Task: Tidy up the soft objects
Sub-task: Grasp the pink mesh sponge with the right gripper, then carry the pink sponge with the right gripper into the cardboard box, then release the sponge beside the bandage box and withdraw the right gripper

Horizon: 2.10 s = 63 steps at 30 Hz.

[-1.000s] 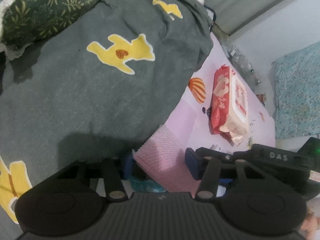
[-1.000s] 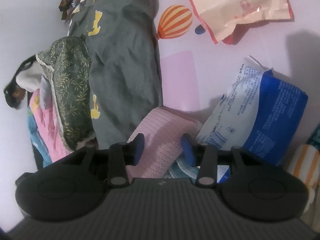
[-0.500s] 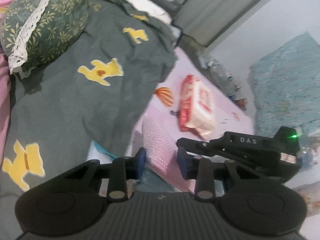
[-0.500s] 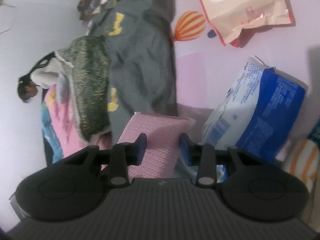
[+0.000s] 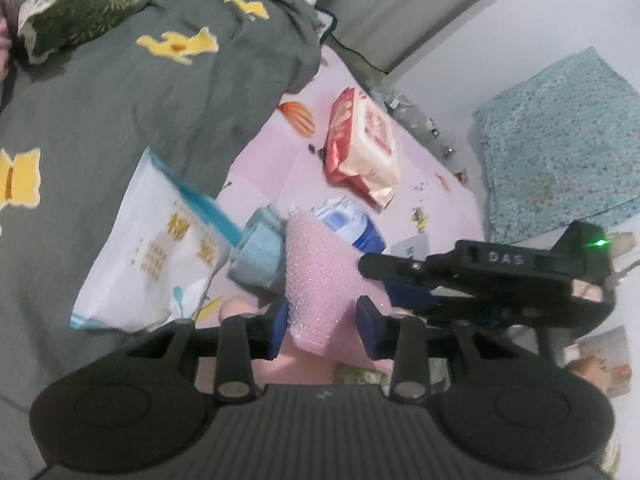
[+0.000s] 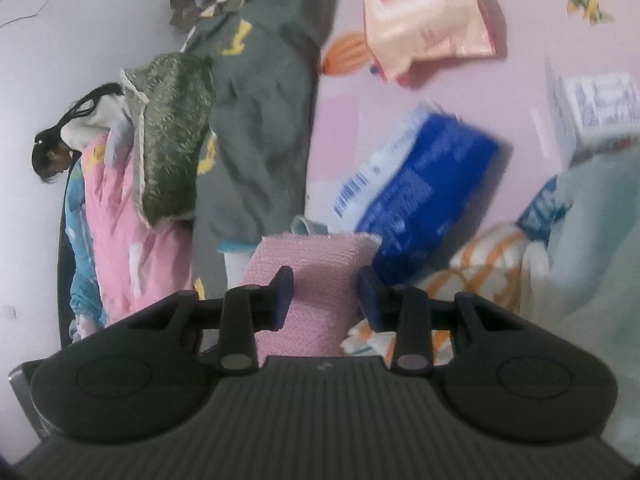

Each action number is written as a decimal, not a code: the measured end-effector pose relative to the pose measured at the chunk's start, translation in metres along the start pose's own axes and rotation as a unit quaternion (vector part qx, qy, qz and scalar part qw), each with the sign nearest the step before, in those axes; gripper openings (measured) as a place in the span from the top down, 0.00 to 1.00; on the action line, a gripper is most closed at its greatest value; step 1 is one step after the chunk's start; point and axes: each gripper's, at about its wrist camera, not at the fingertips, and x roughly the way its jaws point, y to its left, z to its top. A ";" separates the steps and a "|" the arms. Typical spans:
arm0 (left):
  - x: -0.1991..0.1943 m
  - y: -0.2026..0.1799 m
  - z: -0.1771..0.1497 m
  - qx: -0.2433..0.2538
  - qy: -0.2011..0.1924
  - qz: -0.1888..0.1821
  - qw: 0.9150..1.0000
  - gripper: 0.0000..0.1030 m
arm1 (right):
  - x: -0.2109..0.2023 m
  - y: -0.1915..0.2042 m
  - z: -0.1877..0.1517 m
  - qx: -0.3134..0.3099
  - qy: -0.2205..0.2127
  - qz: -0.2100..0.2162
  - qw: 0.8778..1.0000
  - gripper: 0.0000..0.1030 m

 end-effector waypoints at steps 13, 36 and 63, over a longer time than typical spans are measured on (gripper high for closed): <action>-0.028 -0.035 -0.013 0.085 -0.056 0.035 0.994 0.59 | -0.006 0.017 -0.008 -0.034 -0.011 0.016 0.999 0.68; 0.125 -0.313 -0.064 0.280 0.077 -0.074 0.954 0.59 | -0.292 -0.156 -0.028 0.044 -0.217 -0.028 0.975 0.68; 0.255 -0.348 -0.072 0.298 0.162 -0.017 0.940 0.43 | -0.231 -0.282 0.069 0.034 -0.147 -0.196 0.969 0.69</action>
